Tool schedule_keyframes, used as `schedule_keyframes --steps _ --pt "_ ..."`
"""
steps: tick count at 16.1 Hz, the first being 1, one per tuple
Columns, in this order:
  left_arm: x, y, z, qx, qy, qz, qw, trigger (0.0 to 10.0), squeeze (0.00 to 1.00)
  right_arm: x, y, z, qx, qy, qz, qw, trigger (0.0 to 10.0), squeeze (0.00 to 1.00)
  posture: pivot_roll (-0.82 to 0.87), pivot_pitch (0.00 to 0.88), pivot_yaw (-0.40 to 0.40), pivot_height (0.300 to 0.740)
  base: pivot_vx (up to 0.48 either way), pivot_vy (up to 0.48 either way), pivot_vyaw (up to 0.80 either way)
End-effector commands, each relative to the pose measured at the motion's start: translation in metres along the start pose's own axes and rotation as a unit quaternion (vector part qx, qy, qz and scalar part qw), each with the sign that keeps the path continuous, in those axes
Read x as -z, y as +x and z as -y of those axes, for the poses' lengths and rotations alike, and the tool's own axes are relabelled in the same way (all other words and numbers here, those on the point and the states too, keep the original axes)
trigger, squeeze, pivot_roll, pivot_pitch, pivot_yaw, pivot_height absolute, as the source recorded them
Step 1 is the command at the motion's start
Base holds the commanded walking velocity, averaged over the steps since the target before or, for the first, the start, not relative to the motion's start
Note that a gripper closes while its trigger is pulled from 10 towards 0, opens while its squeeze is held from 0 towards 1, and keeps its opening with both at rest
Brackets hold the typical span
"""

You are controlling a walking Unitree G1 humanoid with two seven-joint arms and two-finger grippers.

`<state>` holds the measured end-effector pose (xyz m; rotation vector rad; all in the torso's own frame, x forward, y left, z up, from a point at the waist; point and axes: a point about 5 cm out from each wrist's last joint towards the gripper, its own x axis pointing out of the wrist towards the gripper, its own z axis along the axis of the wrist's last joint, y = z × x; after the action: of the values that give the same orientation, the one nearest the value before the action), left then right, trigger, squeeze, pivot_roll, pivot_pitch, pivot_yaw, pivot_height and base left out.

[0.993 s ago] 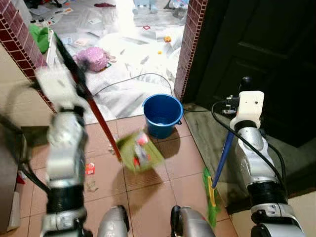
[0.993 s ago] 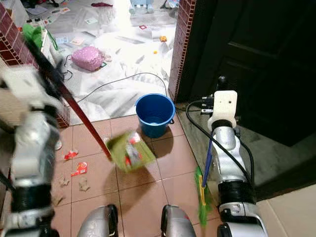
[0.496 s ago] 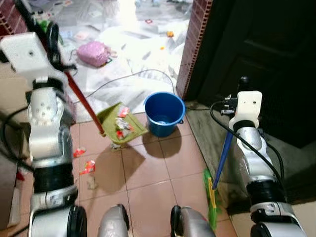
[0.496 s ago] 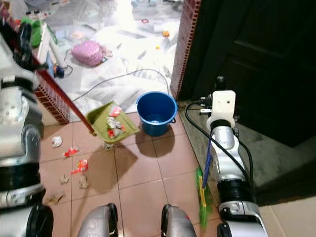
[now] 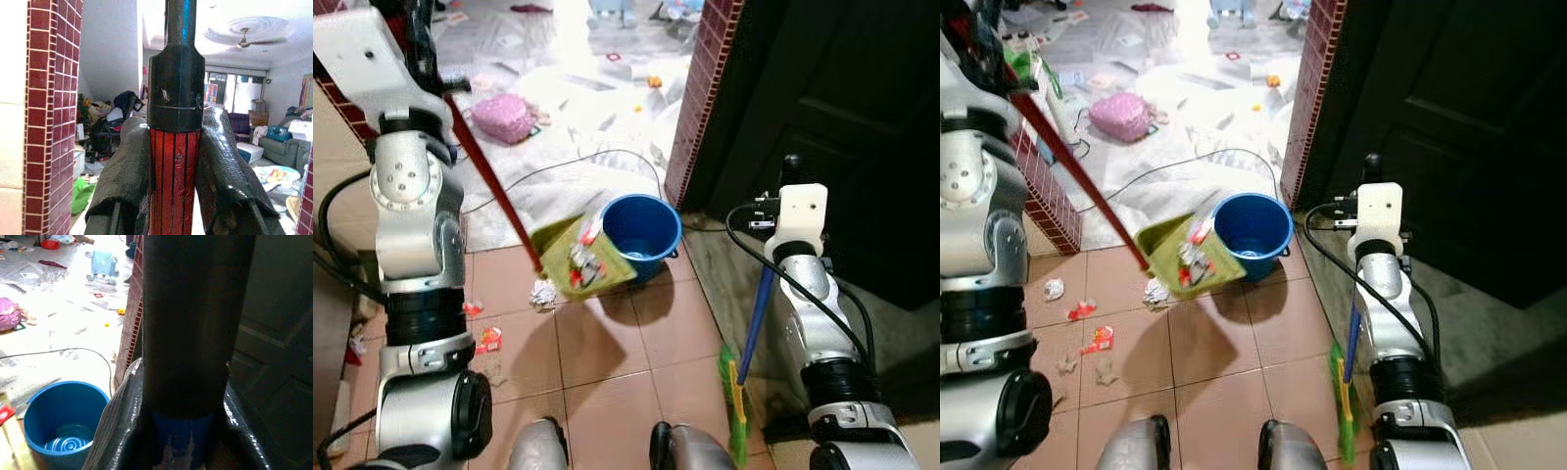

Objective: Sweep floor

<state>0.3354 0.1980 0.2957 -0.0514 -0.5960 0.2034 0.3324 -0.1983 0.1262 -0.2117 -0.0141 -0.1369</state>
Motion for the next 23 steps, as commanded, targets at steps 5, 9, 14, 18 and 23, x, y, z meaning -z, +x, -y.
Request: schedule_keyframes --steps 5,9,14,18,23 --pt "-0.0122 0.0044 0.0050 0.009 -0.015 0.043 0.999 10.0 0.00 -0.0024 -0.0005 -0.0016 -0.007 -0.010 0.012 1.000 10.0 0.00 -0.03 0.133 -0.006 0.740 0.323 0.000 0.00" --pt "-0.0123 0.0060 0.0060 0.012 -0.016 0.045 0.999 10.0 0.00 -0.0014 -0.0015 -0.0013 -0.006 -0.010 0.011 1.000 10.0 0.00 -0.03 0.139 -0.003 0.740 0.337 0.000 0.00" --pt "-0.0136 0.0087 0.0030 0.007 -0.015 0.051 0.999 10.0 0.00 -0.0002 -0.0019 -0.0007 -0.007 -0.013 0.010 1.000 10.0 0.00 -0.03 0.139 -0.003 0.740 0.338 0.000 0.00" --pt "-0.0152 0.0108 0.0011 0.005 -0.013 0.056 0.998 10.0 0.00 -0.0001 -0.0013 -0.0012 -0.009 -0.014 0.009 1.000 10.0 0.00 -0.04 0.140 -0.006 0.740 0.345 0.000 0.00" --pt "-0.0107 0.0091 0.0036 0.008 -0.013 0.052 0.999 10.0 0.00 0.0023 -0.0024 0.0002 -0.011 -0.017 0.006 1.000 10.0 0.00 -0.04 0.143 -0.012 0.740 0.342 0.000 0.00"
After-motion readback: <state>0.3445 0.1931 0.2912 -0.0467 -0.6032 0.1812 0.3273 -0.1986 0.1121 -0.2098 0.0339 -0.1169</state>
